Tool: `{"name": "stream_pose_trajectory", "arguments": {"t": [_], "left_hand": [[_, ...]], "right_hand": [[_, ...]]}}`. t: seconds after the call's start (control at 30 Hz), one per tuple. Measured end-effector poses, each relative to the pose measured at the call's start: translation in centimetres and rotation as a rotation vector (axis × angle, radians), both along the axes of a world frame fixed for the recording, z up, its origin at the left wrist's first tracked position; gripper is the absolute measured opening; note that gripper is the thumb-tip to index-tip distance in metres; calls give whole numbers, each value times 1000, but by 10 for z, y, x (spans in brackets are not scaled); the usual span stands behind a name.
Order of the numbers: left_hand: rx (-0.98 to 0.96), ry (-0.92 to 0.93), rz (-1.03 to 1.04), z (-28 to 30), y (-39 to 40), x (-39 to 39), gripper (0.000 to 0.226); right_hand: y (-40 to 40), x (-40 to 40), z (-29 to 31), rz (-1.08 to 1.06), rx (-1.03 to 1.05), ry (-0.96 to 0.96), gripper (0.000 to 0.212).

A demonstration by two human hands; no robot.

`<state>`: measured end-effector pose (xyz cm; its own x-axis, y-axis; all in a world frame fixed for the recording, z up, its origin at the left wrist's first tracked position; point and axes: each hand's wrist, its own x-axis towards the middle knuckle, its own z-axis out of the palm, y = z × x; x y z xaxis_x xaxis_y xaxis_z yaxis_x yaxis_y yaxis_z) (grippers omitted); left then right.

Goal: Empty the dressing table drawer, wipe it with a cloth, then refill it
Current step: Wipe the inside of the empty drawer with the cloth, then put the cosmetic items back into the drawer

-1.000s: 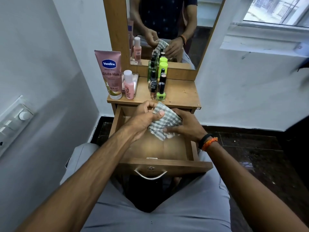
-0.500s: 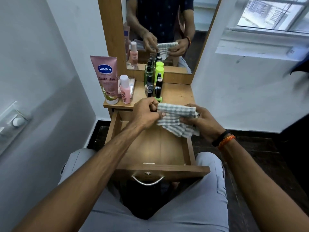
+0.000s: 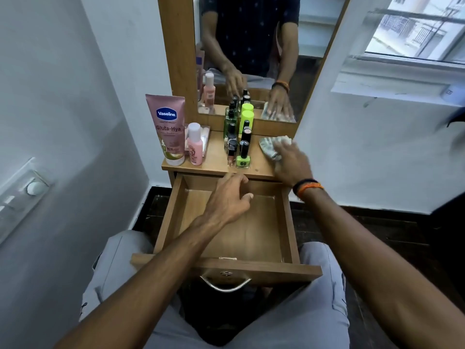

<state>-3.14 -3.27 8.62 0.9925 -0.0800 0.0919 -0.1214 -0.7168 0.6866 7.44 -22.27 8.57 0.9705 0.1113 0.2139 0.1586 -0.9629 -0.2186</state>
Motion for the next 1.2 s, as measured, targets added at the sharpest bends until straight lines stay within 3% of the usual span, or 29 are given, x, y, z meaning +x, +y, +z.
{"name": "stream_pose_trajectory", "arguments": {"t": [0.1, 0.53, 0.73, 0.83, 0.9, 1.07, 1.2], "left_hand": [[91, -16, -8, -11, 10, -7, 45], [131, 15, -31, -33, 32, -26, 50], [133, 4, -31, -35, 37, -26, 51], [133, 7, -35, -42, 38, -29, 51], [128, 15, -33, -45, 38, -31, 51], [125, 29, -34, -49, 40, -33, 52], [125, 43, -28, -52, 42, -36, 54]], "right_hand": [[7, -3, -21, 28, -75, 169, 57], [10, 27, -13, -30, -72, 215, 57], [16, 23, -9, -45, -197, 132, 64], [18, 17, -3, -53, -275, -51, 72], [17, 19, -1, -64, -211, -137, 74], [11, 36, -15, -19, -97, 98, 72], [2, 43, -17, 36, -66, 138, 74]]}}
